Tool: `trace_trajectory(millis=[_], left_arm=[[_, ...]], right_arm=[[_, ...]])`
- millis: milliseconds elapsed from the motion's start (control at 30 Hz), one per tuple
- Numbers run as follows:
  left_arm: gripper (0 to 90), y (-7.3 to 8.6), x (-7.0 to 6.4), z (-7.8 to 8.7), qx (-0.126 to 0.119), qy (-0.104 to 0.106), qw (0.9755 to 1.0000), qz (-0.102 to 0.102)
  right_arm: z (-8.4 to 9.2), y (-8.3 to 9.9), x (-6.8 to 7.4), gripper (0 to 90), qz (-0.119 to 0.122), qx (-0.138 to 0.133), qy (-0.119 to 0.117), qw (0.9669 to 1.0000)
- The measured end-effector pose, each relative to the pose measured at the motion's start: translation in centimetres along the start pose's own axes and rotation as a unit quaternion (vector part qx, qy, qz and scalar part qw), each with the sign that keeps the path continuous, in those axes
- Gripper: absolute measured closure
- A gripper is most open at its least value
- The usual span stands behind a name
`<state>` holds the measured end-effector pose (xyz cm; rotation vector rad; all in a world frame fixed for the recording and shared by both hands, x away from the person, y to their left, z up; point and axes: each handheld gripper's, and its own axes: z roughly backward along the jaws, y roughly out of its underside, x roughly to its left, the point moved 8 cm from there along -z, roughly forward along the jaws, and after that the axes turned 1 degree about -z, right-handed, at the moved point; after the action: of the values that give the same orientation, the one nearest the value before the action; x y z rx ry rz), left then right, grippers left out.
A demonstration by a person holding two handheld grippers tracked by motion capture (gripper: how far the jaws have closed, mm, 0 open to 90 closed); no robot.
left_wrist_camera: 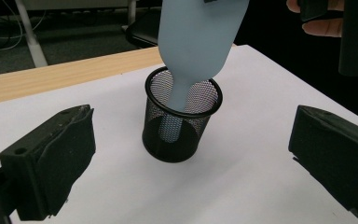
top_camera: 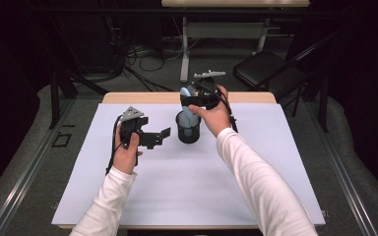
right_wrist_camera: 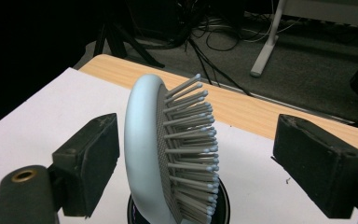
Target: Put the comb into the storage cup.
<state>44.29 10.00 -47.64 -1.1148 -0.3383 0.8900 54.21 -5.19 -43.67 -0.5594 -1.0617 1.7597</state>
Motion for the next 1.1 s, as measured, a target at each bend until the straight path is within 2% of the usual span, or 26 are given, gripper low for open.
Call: trace_trajectory(millis=[167,333,533,733,1100], left_arm=[[0.6,0.0,0.0,0.0,0.001,0.0,1.0,0.0],[0.6,0.0,0.1,0.0,0.001,-0.001,1.0,0.0],[0.6,0.1,0.1,0.0,0.001,-0.001,1.0,0.002],[0.6,0.0,0.2,0.1,0.0,0.0,1.0,0.003],[0.6,0.0,0.2,0.1,-0.001,-0.001,1.0,0.004]], right_arm=[[0.3,0.1,-0.1,12.9,-0.004,0.01,0.007,0.9999],[0.7,0.2,-0.1,10.5,-0.009,0.016,0.0,0.9998],[1.0,0.1,0.3,2.0,-0.005,0.015,-0.016,0.9997],[1.3,0.2,0.3,0.2,-0.003,0.025,-0.015,0.9996],[1.9,0.2,0.1,0.0,-0.004,0.026,-0.017,0.9995]])
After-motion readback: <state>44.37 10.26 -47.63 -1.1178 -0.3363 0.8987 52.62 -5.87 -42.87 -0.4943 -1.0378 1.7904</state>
